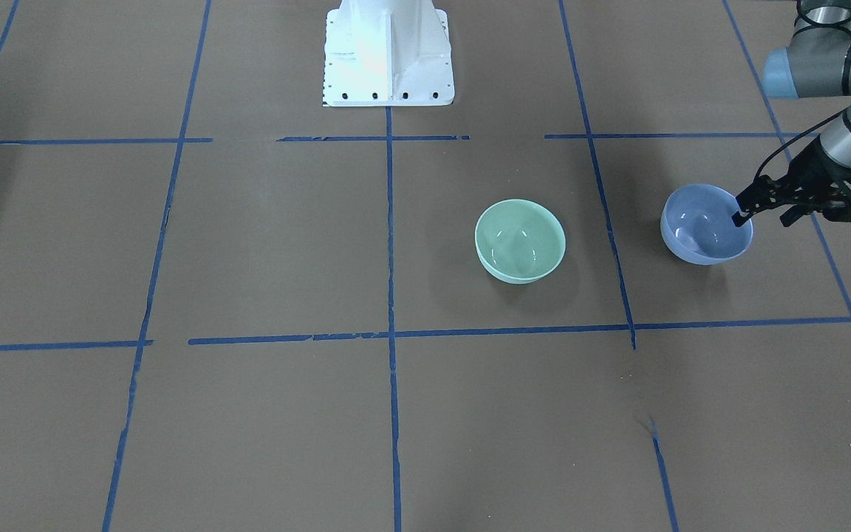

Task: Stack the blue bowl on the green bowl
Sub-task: 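Reach the left gripper down to the rim of the blue bowl, then grip the blue bowl rim with the left gripper and lift it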

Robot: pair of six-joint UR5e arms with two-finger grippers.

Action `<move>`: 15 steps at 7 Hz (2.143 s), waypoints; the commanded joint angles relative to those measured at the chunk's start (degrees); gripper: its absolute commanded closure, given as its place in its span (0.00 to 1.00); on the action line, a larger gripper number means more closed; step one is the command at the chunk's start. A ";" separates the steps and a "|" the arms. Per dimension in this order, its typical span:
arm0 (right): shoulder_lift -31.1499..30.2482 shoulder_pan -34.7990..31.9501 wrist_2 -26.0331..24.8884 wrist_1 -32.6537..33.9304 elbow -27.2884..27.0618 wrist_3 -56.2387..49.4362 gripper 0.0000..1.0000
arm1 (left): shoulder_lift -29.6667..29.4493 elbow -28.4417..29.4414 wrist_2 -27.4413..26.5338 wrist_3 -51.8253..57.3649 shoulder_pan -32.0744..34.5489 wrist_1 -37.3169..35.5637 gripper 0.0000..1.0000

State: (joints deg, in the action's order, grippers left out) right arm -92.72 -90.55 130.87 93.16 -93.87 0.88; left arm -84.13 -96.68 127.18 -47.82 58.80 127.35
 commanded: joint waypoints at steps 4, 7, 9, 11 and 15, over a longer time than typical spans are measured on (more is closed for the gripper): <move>0.00 -0.06 0.00 0.00 0.00 0.00 0.00 | 0.28 1.05 -3.25 -0.70 -3.25 0.62 0.89; 0.00 0.03 0.00 0.00 0.00 0.00 0.00 | 0.46 -1.39 -3.96 -0.17 -2.21 0.10 1.00; 0.00 0.03 0.00 0.00 0.00 0.00 0.00 | 0.72 -10.24 1.22 3.05 0.68 -11.09 1.00; 0.00 -0.06 0.00 0.00 0.00 0.00 0.00 | -6.33 -20.09 1.05 15.16 10.59 -36.25 1.00; 0.00 0.03 0.00 0.00 0.00 0.00 0.00 | -13.16 -27.93 5.43 -0.06 6.84 -45.21 1.00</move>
State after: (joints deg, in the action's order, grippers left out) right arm -92.72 -90.55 130.87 93.16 -93.87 0.88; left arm -96.83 -122.38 130.49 -37.92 71.02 80.41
